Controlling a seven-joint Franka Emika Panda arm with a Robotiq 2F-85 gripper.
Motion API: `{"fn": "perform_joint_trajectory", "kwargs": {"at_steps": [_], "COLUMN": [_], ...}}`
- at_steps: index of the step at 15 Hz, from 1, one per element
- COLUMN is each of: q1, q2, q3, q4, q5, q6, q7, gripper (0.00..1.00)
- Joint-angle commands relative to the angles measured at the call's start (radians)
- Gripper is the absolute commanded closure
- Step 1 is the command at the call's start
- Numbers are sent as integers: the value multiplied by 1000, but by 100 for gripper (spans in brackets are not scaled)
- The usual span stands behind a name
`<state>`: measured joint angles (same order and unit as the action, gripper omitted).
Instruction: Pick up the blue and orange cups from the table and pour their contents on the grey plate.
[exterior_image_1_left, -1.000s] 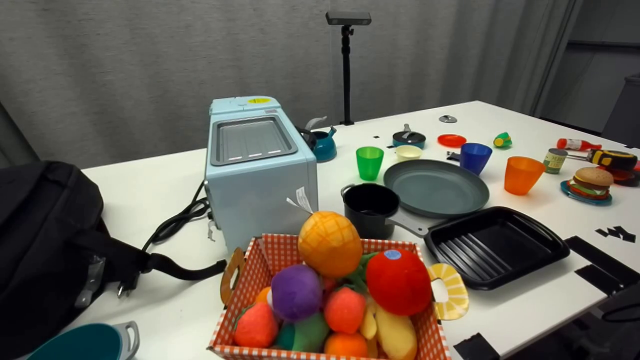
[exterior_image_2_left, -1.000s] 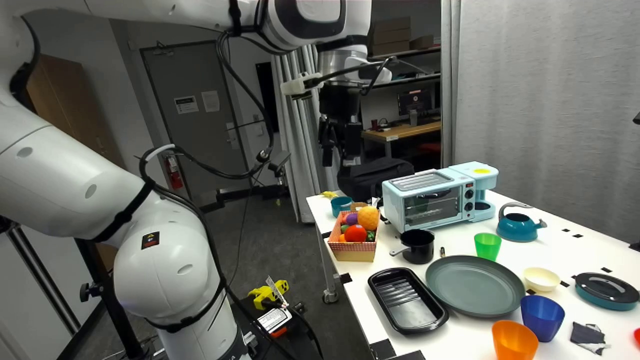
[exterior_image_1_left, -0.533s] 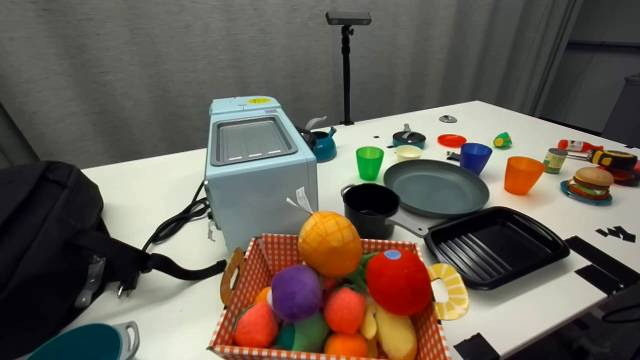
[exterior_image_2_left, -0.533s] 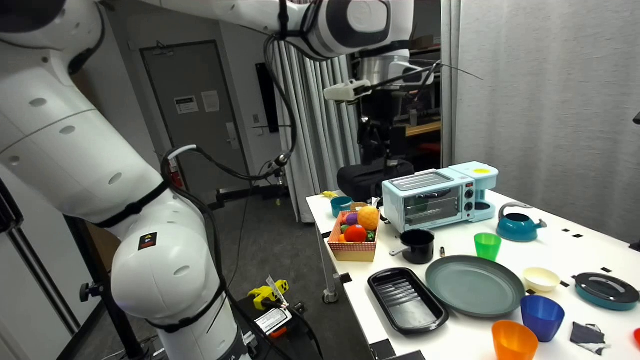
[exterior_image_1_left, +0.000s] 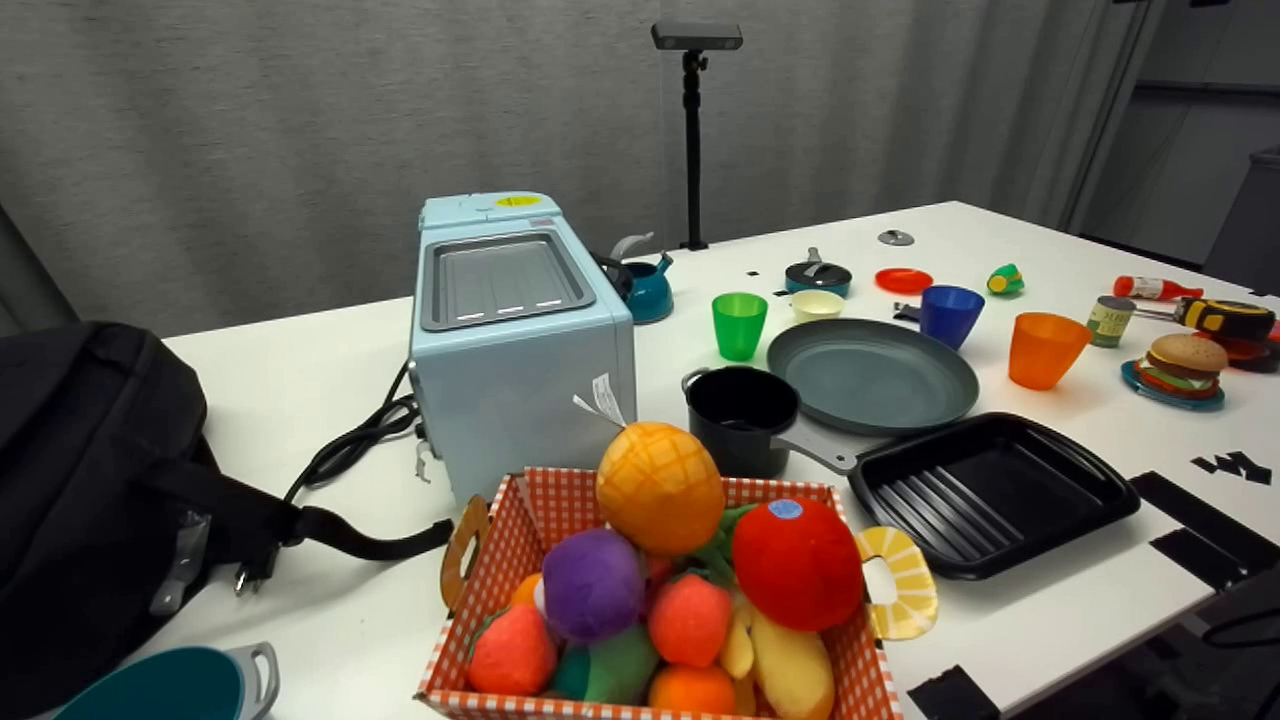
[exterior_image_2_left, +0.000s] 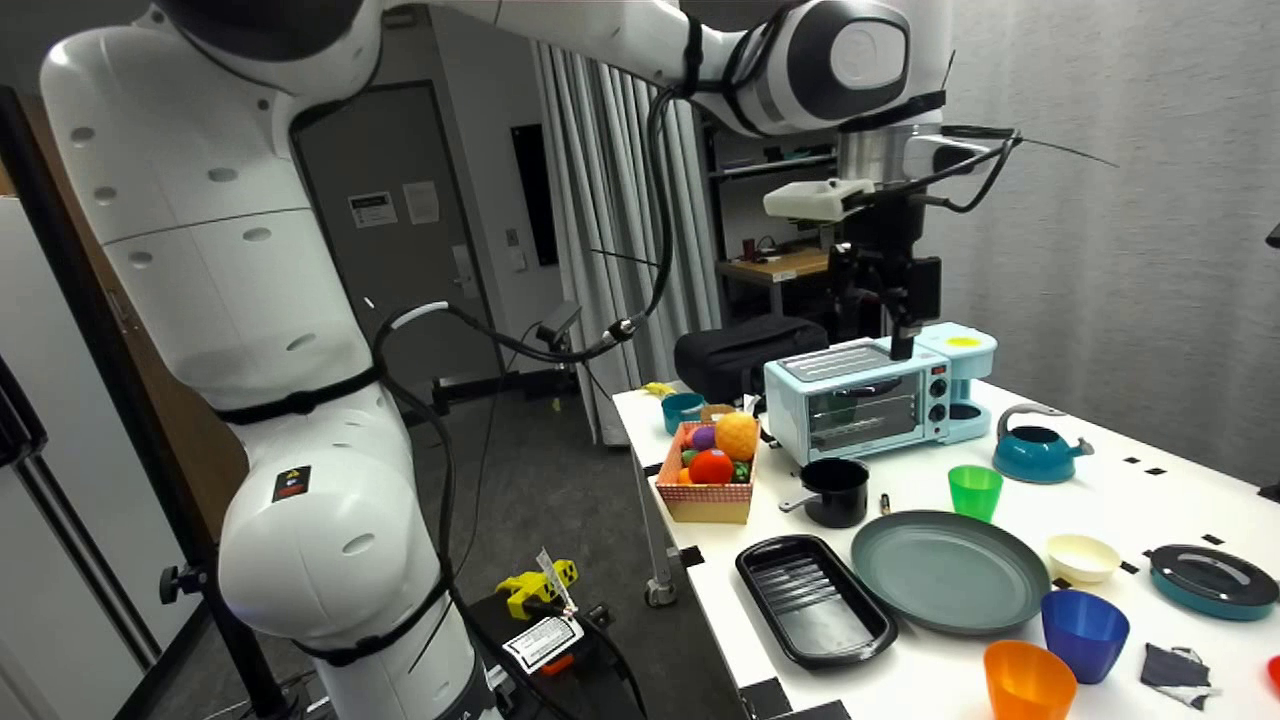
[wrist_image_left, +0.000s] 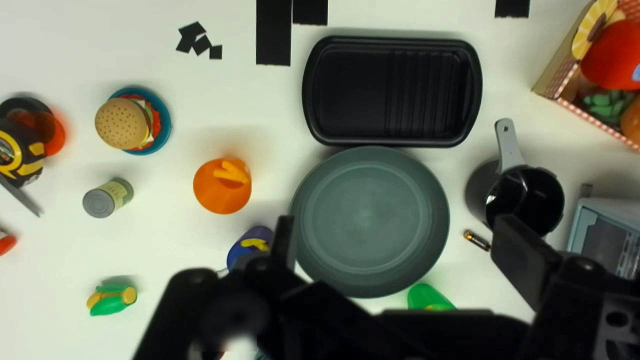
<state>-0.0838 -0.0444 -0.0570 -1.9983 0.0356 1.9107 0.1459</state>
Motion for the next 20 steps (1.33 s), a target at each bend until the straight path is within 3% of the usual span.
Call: {"fn": "perform_joint_trajectory", "kwargs": {"at_steps": [1,10,20], "q1": [2,0,-14], "q2": [26,88,365], "q3": [-10,-15,-65], "q4": [25,71,213], "q5": [0,-1,-17], "q6": [7,39,199], "q7": [0,13,75], "gripper": [0,0,0]}}
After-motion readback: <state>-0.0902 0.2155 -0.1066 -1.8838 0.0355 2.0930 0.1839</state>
